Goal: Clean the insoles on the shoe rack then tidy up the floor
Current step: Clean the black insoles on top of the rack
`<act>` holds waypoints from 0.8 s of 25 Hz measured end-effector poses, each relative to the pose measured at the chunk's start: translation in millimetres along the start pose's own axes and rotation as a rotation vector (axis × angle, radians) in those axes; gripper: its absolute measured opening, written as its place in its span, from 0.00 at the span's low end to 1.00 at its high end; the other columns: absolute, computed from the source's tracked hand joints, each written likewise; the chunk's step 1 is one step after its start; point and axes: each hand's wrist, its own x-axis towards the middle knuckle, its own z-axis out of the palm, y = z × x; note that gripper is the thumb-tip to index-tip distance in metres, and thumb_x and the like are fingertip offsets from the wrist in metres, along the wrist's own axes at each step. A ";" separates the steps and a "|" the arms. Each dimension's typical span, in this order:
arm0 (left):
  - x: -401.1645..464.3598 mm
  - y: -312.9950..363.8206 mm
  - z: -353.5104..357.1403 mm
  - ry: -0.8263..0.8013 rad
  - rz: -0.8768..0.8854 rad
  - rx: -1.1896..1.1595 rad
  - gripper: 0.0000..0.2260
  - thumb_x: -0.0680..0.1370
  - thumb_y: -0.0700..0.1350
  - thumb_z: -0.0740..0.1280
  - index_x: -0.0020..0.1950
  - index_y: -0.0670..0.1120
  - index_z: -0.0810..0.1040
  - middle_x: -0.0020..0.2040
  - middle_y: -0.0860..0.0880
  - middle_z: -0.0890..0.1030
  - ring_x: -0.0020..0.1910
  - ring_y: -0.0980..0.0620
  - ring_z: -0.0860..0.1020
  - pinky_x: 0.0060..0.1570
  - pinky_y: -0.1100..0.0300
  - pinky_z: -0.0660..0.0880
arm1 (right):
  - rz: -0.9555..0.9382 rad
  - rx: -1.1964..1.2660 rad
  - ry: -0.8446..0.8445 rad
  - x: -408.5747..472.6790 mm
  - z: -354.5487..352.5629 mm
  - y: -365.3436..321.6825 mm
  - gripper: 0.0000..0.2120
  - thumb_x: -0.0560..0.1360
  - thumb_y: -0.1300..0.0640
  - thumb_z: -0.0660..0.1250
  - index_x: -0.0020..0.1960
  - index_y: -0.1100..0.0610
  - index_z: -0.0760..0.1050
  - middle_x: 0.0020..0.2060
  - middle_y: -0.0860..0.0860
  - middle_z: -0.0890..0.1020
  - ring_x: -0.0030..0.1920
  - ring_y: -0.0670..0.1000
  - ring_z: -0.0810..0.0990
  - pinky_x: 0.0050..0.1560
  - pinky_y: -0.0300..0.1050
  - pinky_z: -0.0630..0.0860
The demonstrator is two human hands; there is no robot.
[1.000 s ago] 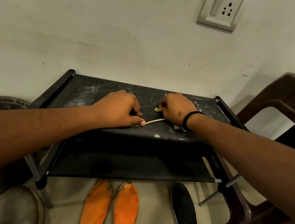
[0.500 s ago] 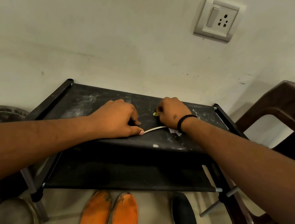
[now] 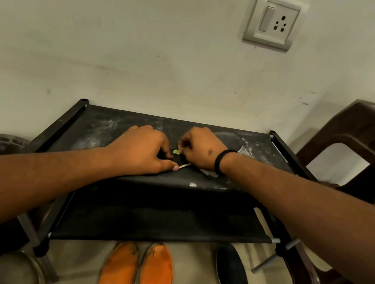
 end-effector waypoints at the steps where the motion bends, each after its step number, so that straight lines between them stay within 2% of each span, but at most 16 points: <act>1: 0.8 0.7 -0.5 -0.003 0.000 -0.001 0.20 0.72 0.69 0.65 0.48 0.56 0.87 0.54 0.58 0.85 0.54 0.54 0.79 0.57 0.49 0.73 | -0.005 0.032 -0.018 -0.5 -0.2 0.3 0.08 0.74 0.62 0.65 0.43 0.55 0.83 0.42 0.51 0.85 0.43 0.51 0.82 0.48 0.45 0.79; 6: 4.3 8.5 -1.5 0.016 -0.025 0.055 0.17 0.74 0.65 0.68 0.51 0.56 0.86 0.57 0.60 0.83 0.60 0.52 0.77 0.60 0.48 0.71 | 0.160 -0.071 0.107 14.7 -8.5 14.6 0.07 0.75 0.60 0.66 0.47 0.58 0.83 0.44 0.55 0.84 0.45 0.56 0.82 0.49 0.49 0.80; 11: 3.7 5.4 -1.8 -0.034 -0.033 0.059 0.25 0.68 0.72 0.59 0.44 0.57 0.86 0.48 0.57 0.85 0.51 0.54 0.79 0.51 0.52 0.71 | -0.050 0.120 0.007 -4.2 1.3 -2.2 0.08 0.75 0.61 0.66 0.43 0.58 0.84 0.41 0.51 0.86 0.41 0.48 0.82 0.45 0.42 0.79; 14: 6.6 14.7 -5.0 -0.009 -0.044 0.076 0.16 0.73 0.65 0.67 0.46 0.56 0.86 0.51 0.59 0.84 0.54 0.54 0.78 0.56 0.52 0.69 | 0.046 -0.017 0.067 2.2 -9.9 20.1 0.08 0.75 0.60 0.65 0.43 0.55 0.84 0.41 0.50 0.85 0.42 0.51 0.82 0.46 0.48 0.81; 16: 6.7 18.8 -5.7 -0.006 -0.059 0.082 0.15 0.72 0.64 0.67 0.44 0.54 0.84 0.48 0.58 0.84 0.52 0.55 0.78 0.59 0.52 0.70 | 0.098 -0.016 0.083 5.0 -17.5 32.8 0.09 0.75 0.61 0.65 0.43 0.54 0.83 0.42 0.51 0.85 0.43 0.52 0.82 0.49 0.50 0.81; 18: 6.1 19.8 -6.0 -0.005 -0.073 0.090 0.17 0.71 0.65 0.66 0.43 0.53 0.82 0.44 0.57 0.82 0.48 0.55 0.77 0.58 0.51 0.72 | 0.082 0.059 0.109 -0.4 -26.2 38.4 0.08 0.76 0.61 0.65 0.45 0.56 0.83 0.43 0.51 0.85 0.43 0.50 0.81 0.48 0.47 0.79; 20: 5.6 20.7 -7.5 -0.017 -0.091 0.113 0.20 0.71 0.70 0.64 0.44 0.54 0.79 0.44 0.56 0.79 0.47 0.54 0.75 0.54 0.53 0.73 | 0.056 0.123 0.175 -15.6 -37.5 44.1 0.06 0.78 0.59 0.65 0.46 0.57 0.81 0.40 0.48 0.82 0.40 0.46 0.78 0.44 0.39 0.75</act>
